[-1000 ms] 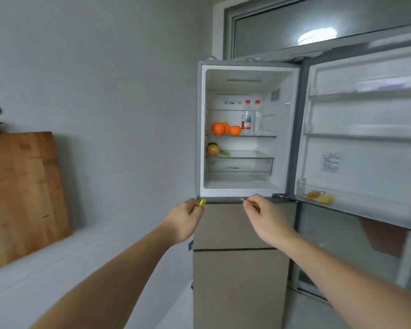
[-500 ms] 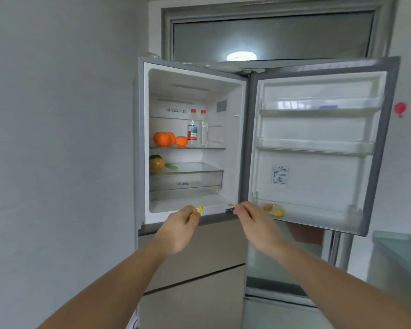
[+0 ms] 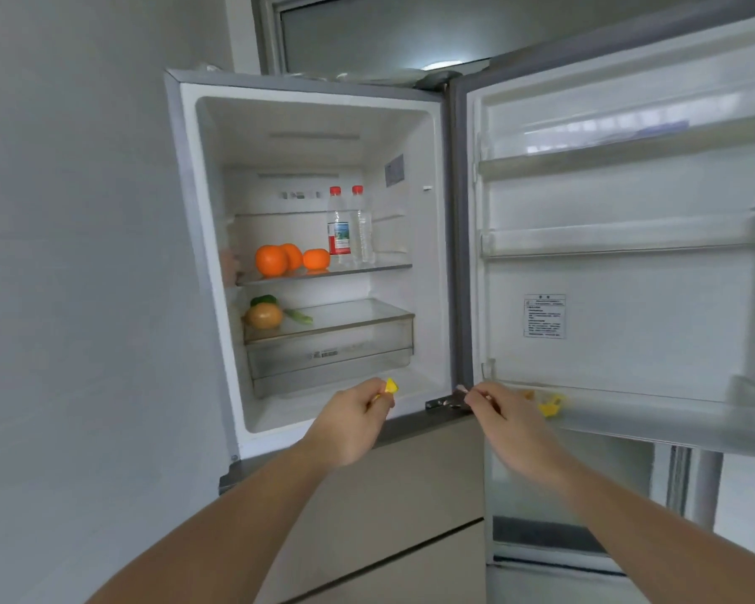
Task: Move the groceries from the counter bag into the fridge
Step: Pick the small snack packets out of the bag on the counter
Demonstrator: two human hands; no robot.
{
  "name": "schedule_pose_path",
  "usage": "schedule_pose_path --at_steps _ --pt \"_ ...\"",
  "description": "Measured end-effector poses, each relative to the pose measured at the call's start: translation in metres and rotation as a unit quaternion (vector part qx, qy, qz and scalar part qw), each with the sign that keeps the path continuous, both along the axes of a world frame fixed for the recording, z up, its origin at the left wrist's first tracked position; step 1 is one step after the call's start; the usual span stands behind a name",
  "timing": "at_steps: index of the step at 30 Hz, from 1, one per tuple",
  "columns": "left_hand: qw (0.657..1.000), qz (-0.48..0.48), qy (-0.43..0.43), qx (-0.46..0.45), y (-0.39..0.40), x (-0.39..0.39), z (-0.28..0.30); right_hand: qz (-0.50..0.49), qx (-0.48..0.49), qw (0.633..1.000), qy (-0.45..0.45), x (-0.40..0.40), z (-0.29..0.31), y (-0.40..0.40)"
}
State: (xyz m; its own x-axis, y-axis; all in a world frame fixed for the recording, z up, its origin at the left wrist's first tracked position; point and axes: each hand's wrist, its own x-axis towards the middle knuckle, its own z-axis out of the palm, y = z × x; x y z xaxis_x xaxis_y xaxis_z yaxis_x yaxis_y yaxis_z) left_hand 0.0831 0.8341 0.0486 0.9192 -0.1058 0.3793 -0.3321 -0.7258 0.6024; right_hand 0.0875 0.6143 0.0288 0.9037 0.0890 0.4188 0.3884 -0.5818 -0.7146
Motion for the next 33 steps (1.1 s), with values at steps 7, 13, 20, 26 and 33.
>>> schedule_pose_path --at_steps 7,13,20,26,33 --pt "0.996 -0.079 0.027 -0.016 -0.060 0.078 -0.018 -0.035 0.001 0.999 0.030 0.046 -0.021 -0.046" --pt "0.983 -0.182 0.034 -0.003 -0.103 0.140 -0.018 -0.134 -0.025 0.988 0.074 0.062 -0.016 -0.090" --pt "0.965 -0.254 0.046 -0.047 -0.142 0.205 -0.014 -0.257 0.002 0.963 0.084 0.085 -0.006 -0.127" --pt "0.954 -0.283 0.072 -0.062 -0.181 0.245 -0.011 -0.301 0.012 0.952 0.060 0.118 0.001 -0.154" --pt "0.928 -0.291 0.207 -0.106 -0.235 0.265 -0.016 -0.259 0.106 0.958 0.060 0.169 0.001 -0.187"
